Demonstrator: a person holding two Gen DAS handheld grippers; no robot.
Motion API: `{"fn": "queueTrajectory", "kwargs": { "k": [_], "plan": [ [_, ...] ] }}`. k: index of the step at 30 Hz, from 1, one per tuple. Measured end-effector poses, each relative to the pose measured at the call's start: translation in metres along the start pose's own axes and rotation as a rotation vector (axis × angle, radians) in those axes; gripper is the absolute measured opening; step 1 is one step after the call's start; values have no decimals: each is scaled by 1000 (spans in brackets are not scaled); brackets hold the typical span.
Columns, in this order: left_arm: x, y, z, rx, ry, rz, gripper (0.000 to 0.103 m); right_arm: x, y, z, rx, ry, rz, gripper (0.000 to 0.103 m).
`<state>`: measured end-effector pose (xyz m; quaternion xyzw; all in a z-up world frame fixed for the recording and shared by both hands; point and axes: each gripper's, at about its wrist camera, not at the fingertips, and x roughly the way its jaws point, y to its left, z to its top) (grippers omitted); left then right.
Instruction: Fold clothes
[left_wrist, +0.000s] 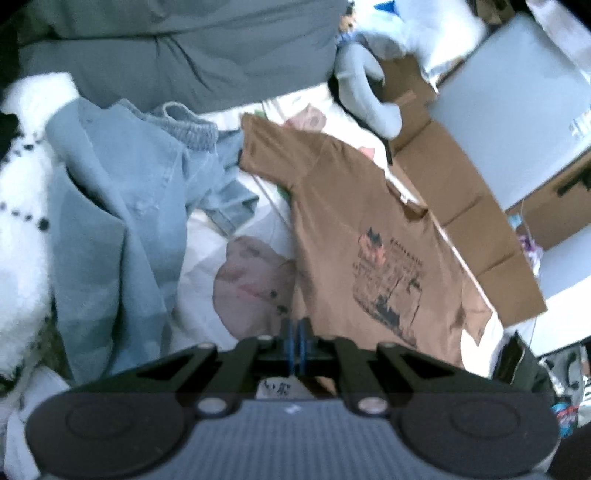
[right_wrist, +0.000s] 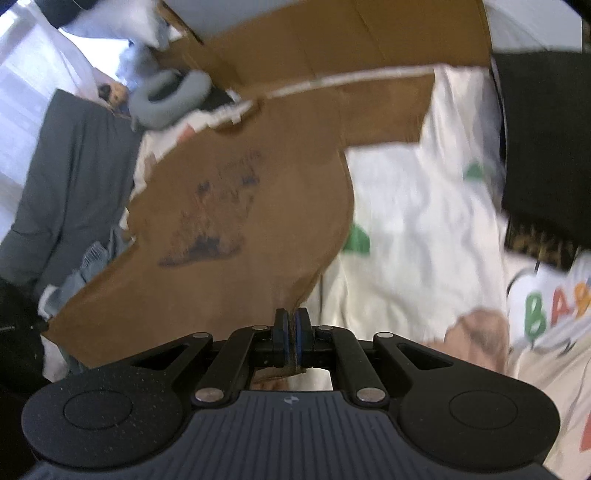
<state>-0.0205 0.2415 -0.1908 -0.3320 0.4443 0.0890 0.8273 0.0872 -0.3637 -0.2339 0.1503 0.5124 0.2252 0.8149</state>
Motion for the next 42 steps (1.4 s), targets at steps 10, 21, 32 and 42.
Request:
{"fn": "queueTrajectory", "kwargs": {
  "k": [10,21,32,42],
  "plan": [
    [-15,-4,-7,106,10,99,3,-22,6,16,-20,-20,-43,1],
    [27,10,-36,169,118,255,3,7,-19,-26,0,79,-100,1],
    [104,48,-70,195,273,342,3,75,-57,-82,62,224,-192,0],
    [116,58,-96,380,289,359,32,116,-63,-103,-28,296,-292,5]
  ]
}}
